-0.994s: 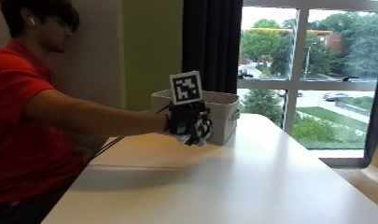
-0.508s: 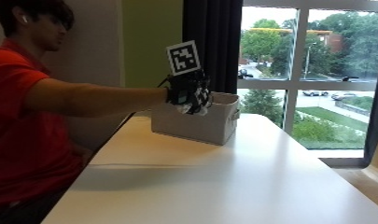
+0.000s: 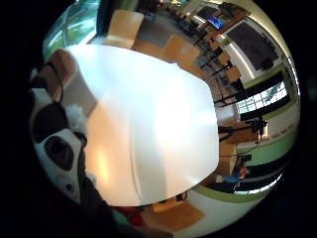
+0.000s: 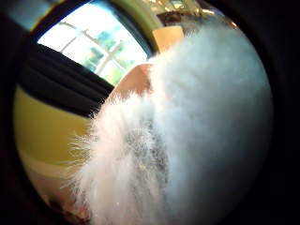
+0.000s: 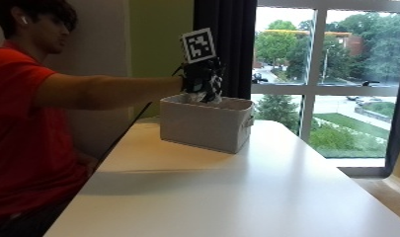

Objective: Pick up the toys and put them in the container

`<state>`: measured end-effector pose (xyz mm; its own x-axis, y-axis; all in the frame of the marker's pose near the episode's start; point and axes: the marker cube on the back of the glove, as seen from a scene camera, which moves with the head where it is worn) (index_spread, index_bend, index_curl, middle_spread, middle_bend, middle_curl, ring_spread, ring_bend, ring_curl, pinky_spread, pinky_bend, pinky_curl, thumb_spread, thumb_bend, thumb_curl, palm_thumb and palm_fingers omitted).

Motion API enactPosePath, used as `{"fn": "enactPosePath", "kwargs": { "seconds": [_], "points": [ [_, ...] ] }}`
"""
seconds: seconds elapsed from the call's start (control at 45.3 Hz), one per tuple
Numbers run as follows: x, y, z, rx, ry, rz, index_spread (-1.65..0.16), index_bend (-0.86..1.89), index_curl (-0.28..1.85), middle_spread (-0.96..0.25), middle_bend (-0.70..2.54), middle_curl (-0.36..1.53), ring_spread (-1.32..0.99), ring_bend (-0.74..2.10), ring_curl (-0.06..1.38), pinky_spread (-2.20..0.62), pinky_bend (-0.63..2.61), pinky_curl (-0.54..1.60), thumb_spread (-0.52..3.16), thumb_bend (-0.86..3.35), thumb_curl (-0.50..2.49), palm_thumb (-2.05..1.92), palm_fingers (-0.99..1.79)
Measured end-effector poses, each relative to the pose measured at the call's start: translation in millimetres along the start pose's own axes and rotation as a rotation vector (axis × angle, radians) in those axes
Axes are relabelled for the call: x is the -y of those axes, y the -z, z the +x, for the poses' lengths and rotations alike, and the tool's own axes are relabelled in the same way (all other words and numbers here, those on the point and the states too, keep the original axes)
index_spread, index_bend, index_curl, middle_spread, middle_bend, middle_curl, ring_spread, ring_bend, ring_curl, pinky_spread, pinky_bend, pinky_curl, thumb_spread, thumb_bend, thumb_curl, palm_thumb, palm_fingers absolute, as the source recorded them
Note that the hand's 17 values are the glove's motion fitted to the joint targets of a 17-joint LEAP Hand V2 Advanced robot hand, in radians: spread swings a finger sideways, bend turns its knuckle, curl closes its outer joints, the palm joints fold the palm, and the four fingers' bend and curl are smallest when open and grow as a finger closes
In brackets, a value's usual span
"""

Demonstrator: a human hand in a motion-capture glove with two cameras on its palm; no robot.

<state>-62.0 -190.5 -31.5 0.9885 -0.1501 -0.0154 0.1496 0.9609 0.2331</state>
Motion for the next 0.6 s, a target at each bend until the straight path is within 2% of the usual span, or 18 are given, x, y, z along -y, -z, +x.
{"fn": "enactPosePath", "kwargs": {
  "seconds": [0.088, 0.596],
  "points": [
    [1.8, 1.7, -14.9, 0.003, 0.079, -0.006, -0.44, 0.37, 0.97, -0.32, 1.02, 0.76, -0.37, 1.30, 0.52, -0.44, 0.93, 0.41, 0.68, -0.01, 1.01, 0.50, 1.16],
    [31.0, -7.1, -122.8, 0.054, 0.174, -0.038, -0.47, 0.28, 1.08, -0.33, 0.99, 0.78, -0.37, 1.29, 0.51, -0.45, 0.92, 0.41, 0.68, -0.01, 1.07, 0.48, 1.16]
  ]
}}
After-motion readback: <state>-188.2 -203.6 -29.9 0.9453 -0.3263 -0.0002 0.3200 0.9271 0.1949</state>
